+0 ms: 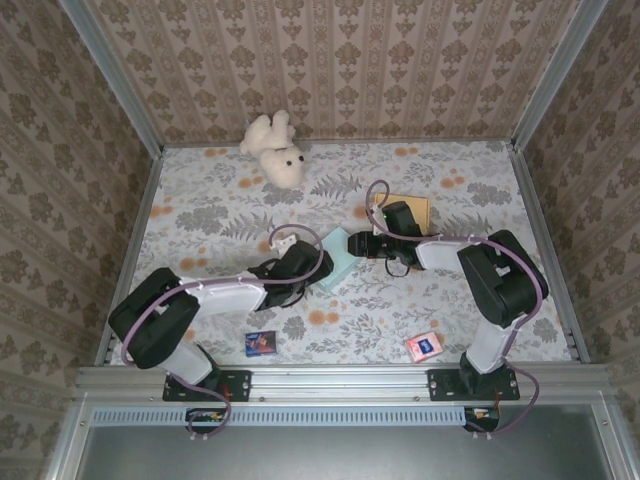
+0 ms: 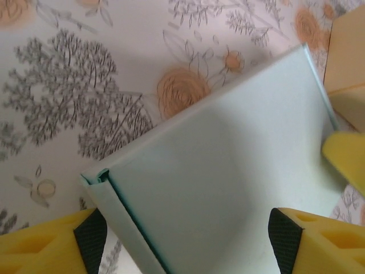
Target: Fold the paper box
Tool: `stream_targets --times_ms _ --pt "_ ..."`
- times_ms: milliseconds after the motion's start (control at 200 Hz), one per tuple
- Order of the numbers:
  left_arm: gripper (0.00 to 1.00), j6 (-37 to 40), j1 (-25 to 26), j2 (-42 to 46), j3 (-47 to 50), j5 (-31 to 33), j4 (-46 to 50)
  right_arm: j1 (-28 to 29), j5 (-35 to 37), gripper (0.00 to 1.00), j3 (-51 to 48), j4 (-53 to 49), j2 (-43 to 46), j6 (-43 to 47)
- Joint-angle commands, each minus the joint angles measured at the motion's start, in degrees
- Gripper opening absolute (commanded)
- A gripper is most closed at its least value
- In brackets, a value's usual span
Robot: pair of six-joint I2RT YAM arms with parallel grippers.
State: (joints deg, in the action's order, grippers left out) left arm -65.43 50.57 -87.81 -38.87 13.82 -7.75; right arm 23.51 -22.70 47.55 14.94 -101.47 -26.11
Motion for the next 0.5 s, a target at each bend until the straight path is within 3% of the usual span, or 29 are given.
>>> stream_targets --times_ms 0,240,495 --pt "0.78 3.25 -1.60 -1.15 -4.98 -0.85 -1.00 0.75 -6.11 0.48 -2.66 3.63 3.53 -3.61" --pt "0.77 8.00 -7.06 -6.04 -12.44 -2.71 0.37 1.00 -5.11 0.48 -2.61 8.62 6.52 -7.83" --pt "0.78 13.76 -12.01 -13.31 -24.64 -2.72 6.50 1.19 -2.42 0.48 2.59 9.57 2.97 -8.93"
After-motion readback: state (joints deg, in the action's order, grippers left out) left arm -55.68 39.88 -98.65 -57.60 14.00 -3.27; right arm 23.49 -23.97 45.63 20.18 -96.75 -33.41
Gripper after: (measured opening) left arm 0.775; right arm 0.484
